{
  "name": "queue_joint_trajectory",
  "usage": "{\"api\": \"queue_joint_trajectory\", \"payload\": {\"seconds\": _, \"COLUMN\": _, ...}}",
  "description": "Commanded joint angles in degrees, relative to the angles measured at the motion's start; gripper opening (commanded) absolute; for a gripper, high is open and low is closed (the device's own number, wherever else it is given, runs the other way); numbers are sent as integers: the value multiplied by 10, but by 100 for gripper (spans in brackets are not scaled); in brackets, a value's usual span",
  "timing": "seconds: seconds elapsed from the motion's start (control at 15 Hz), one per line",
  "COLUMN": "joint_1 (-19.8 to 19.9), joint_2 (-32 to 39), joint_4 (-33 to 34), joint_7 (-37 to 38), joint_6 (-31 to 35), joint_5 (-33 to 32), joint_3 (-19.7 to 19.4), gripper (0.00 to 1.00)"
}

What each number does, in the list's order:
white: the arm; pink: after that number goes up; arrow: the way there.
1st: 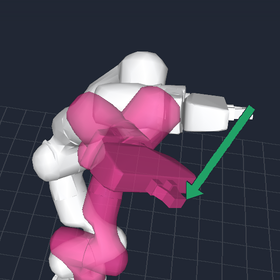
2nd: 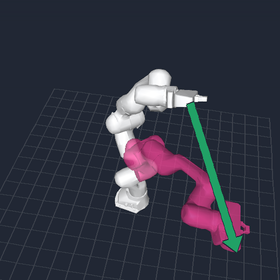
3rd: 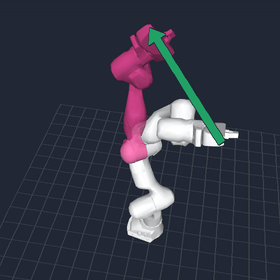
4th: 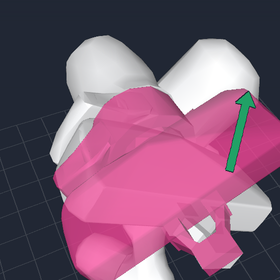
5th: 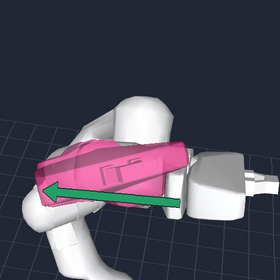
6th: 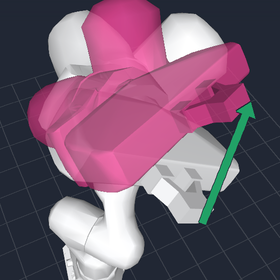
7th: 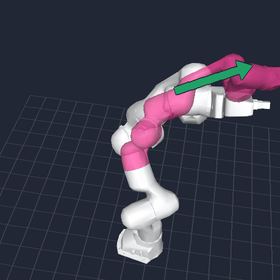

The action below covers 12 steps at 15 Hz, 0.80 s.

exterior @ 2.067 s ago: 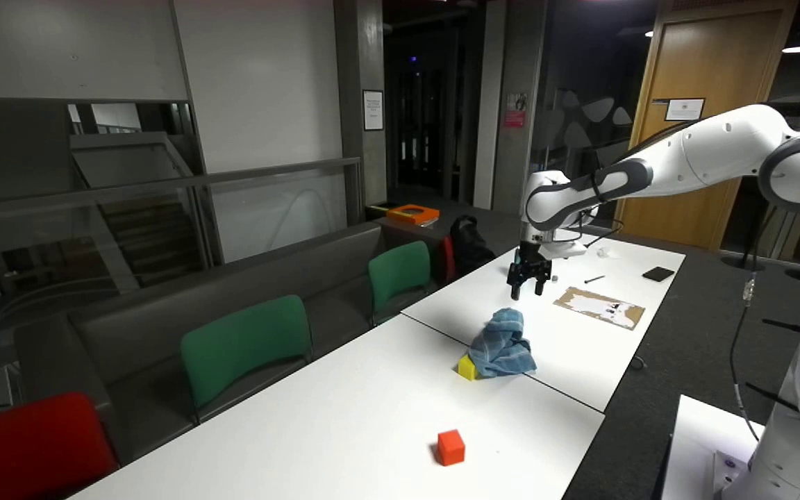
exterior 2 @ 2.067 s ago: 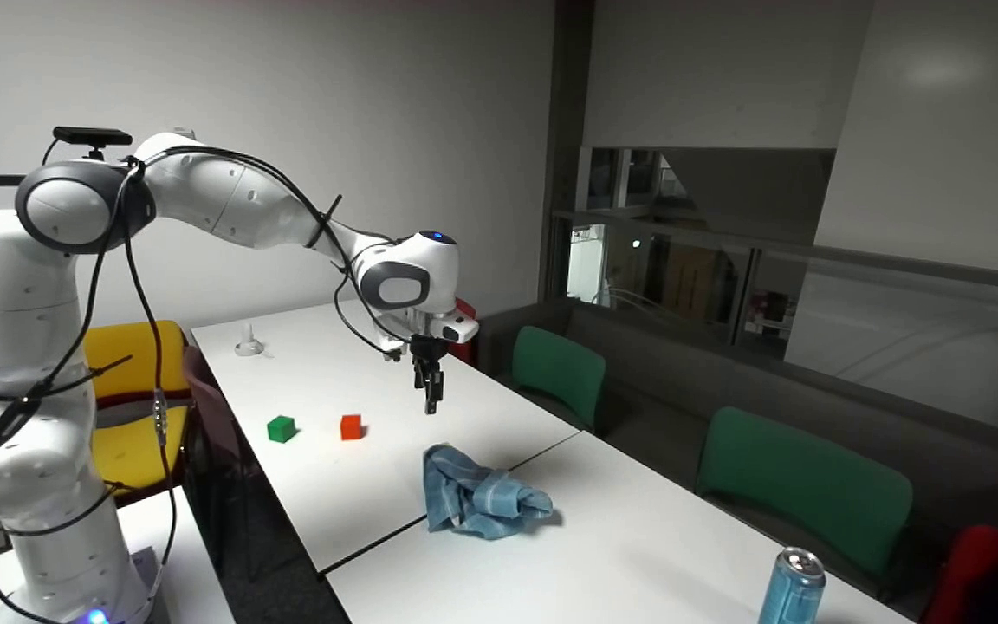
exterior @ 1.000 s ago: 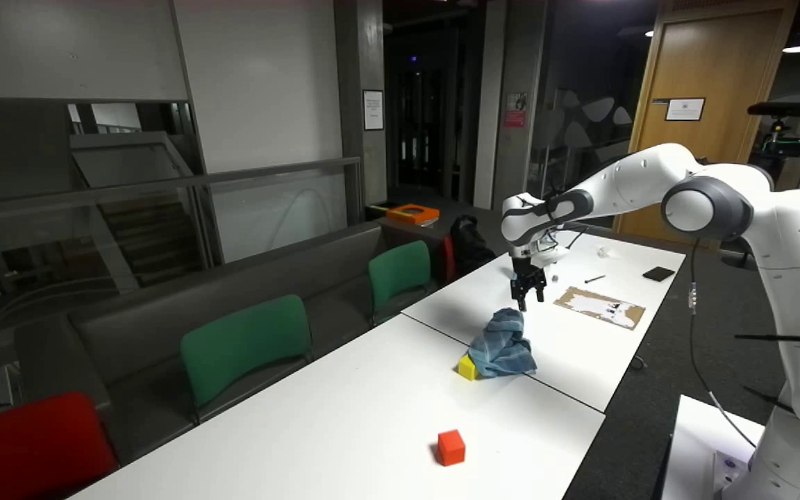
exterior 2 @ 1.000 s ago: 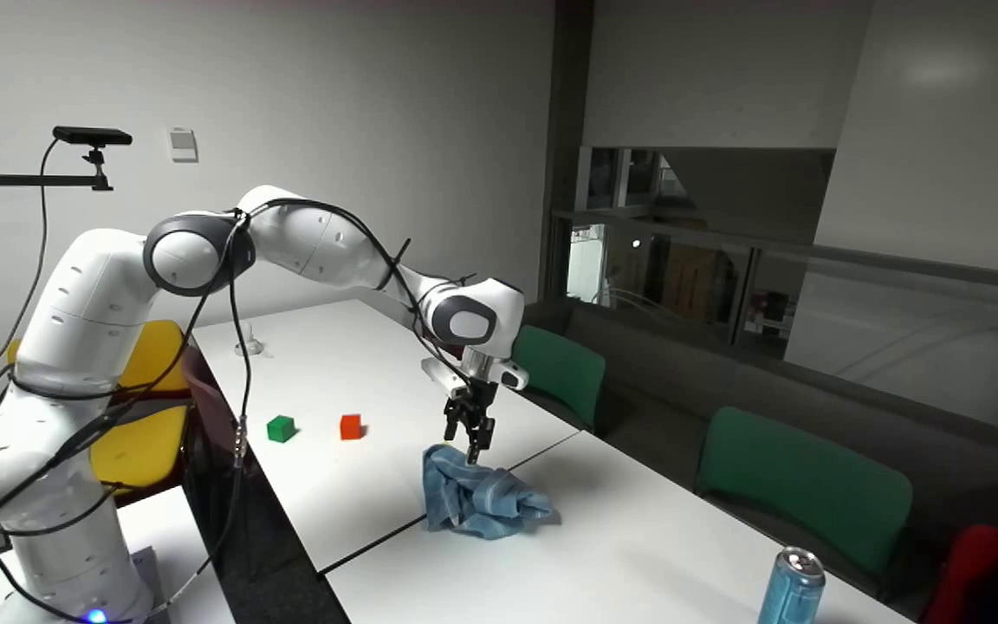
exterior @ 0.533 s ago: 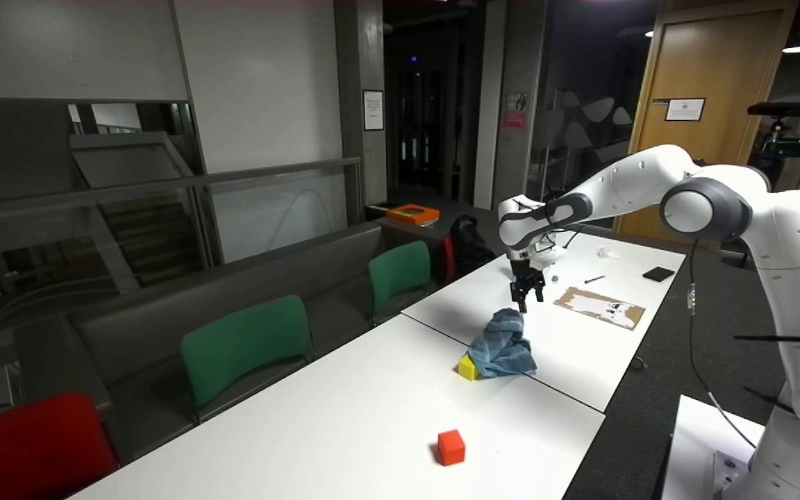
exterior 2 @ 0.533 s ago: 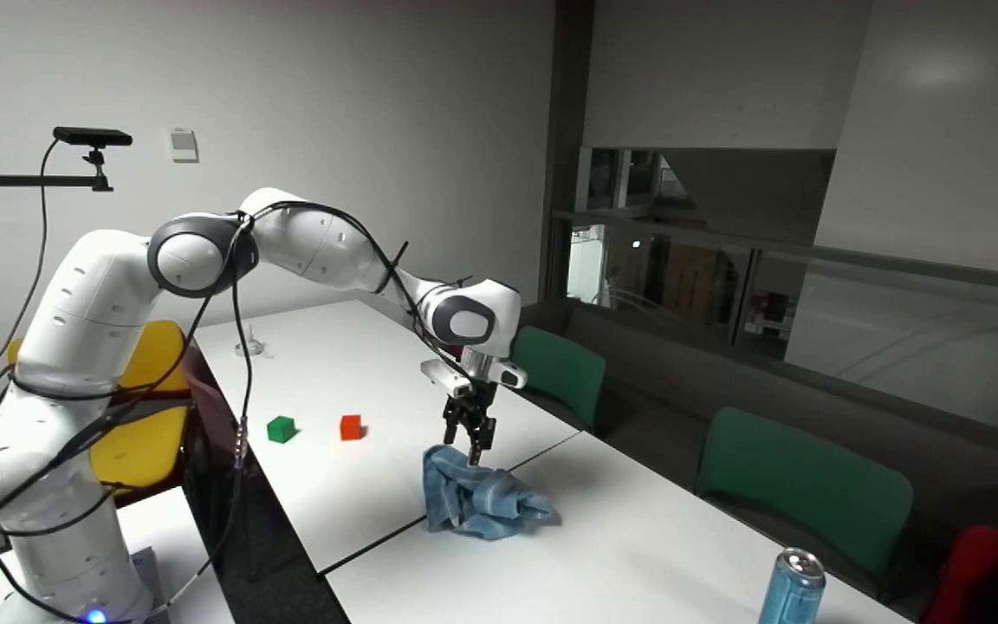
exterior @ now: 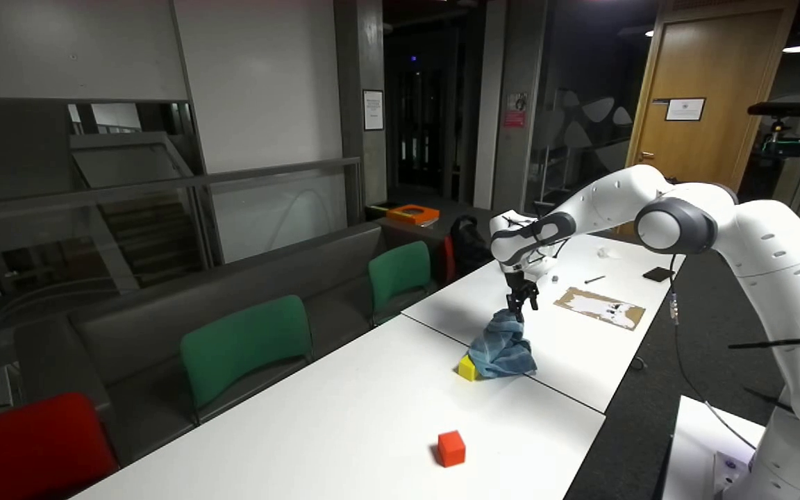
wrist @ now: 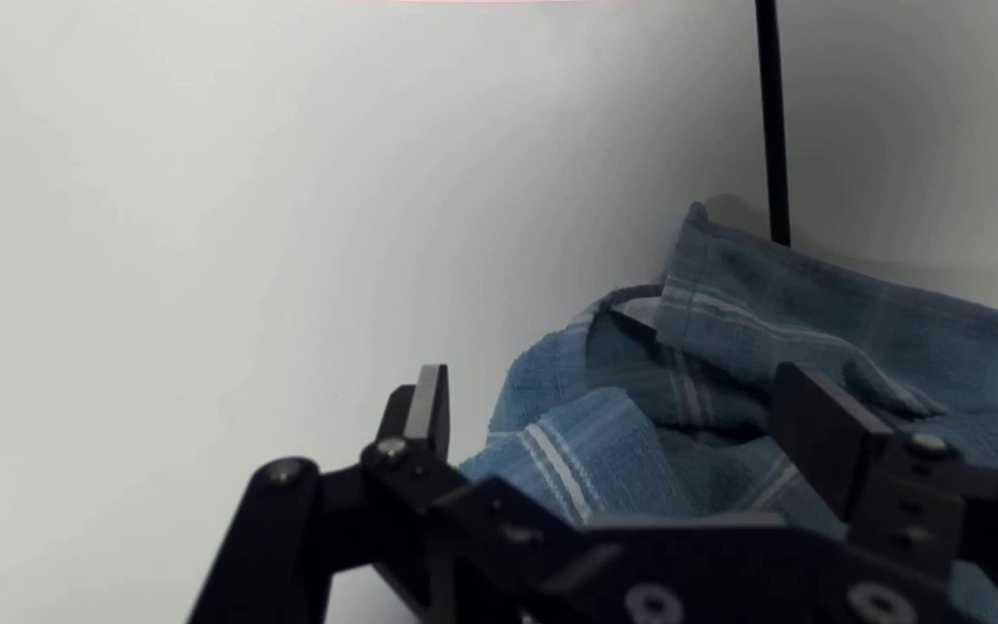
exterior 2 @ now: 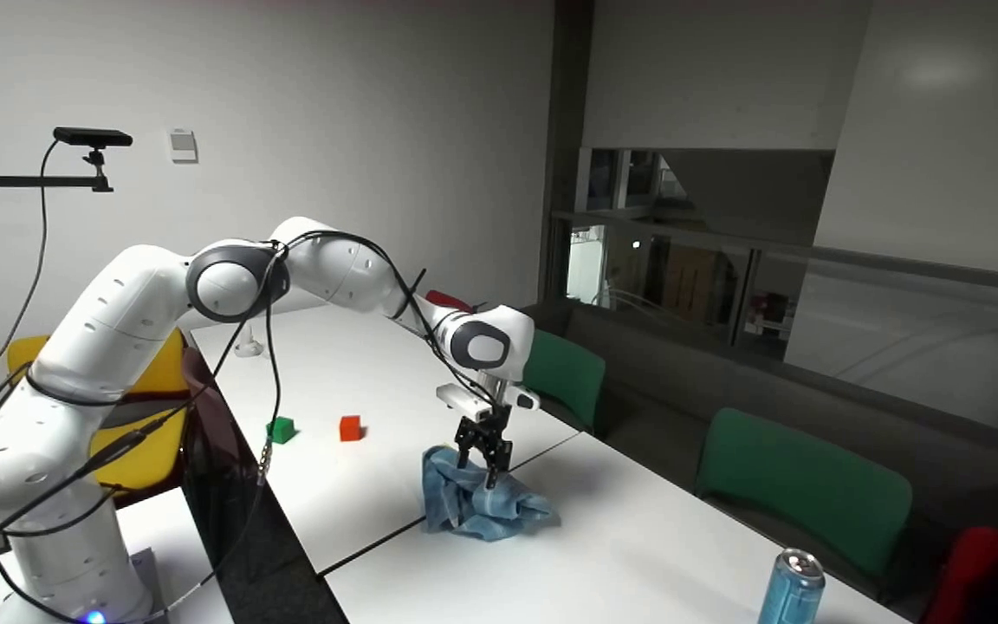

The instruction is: Move the cloth and slide the yellow block to the bottom on the table

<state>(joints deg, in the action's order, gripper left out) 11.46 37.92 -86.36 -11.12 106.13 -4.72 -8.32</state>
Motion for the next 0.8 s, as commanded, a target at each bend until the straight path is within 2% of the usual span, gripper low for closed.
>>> {"api": "queue_joint_trajectory", "payload": {"seconds": 0.0, "joint_1": 15, "joint_2": 14, "joint_4": 29, "joint_7": -47, "joint_6": 23, "joint_5": -5, "joint_3": 17, "gripper": 100}}
{"api": "queue_joint_trajectory", "payload": {"seconds": 0.33, "joint_1": 15, "joint_2": 15, "joint_4": 20, "joint_7": -97, "joint_6": 98, "joint_5": -12, "joint_3": 23, "gripper": 100}}
{"api": "queue_joint_trajectory", "payload": {"seconds": 0.73, "joint_1": 23, "joint_2": 65, "joint_4": 57, "joint_7": -113, "joint_6": 93, "joint_5": -26, "joint_3": 17, "gripper": 100}}
